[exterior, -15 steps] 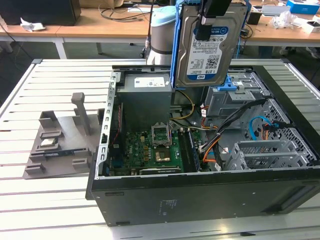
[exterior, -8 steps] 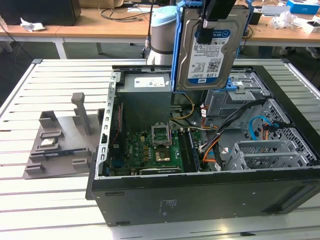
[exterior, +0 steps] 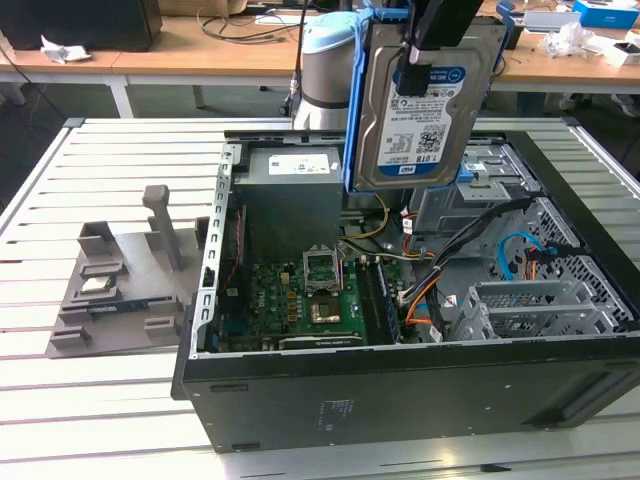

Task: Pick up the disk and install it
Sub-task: 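Pick up the disk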

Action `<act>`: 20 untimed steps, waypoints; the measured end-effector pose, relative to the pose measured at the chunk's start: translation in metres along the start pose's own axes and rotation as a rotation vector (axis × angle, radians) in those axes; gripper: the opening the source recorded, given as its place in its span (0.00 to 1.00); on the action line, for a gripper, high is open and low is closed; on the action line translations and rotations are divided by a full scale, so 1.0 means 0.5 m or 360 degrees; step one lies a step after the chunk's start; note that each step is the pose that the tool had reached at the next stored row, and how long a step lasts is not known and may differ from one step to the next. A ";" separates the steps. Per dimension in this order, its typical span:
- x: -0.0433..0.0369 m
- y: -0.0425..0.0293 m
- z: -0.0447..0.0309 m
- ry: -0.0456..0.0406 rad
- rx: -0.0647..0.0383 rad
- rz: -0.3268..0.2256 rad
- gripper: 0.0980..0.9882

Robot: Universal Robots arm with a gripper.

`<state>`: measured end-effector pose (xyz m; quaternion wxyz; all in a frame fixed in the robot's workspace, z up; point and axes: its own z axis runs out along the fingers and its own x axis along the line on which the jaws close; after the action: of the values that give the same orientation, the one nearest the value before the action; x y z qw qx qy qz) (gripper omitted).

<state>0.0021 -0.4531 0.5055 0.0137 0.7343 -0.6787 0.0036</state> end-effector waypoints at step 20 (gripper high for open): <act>0.076 0.006 0.004 0.0002 0.0000 0.0000 0.30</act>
<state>0.0022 -0.4912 0.5044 0.0141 0.7343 -0.6787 0.0040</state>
